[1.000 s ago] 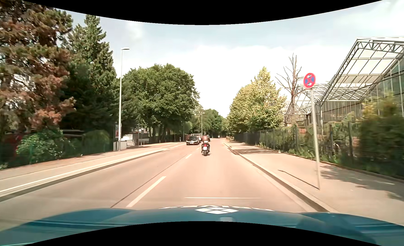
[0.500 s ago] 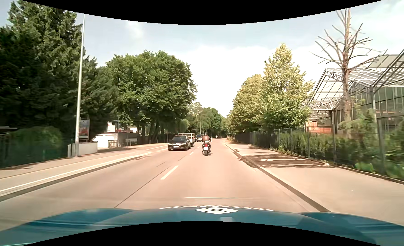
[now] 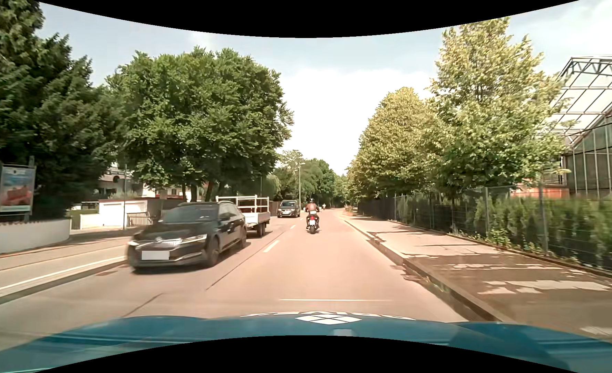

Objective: Follow the waypoints while adhering to traffic rules and regulations

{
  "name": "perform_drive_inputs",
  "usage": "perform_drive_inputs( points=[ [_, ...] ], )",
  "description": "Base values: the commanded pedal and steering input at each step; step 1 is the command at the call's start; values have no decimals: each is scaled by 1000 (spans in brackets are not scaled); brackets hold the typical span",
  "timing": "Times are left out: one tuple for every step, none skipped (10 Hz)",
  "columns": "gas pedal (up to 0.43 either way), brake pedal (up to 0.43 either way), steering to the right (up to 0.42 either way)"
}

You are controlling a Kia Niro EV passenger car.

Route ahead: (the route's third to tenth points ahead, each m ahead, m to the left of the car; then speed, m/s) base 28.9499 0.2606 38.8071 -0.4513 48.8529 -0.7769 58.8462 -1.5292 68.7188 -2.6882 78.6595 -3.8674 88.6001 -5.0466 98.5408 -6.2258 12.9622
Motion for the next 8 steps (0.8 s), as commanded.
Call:
perform_drive_inputs(
  points=[
    [0, 0, 3],
    [0, 0, 3],
    [0, 0, 3],
    [0, 0, 3],
    [0, 0, 2],
    [0, 0, 3],
    [0, 0, 3],
    [0, 0, 2]
  ],
)
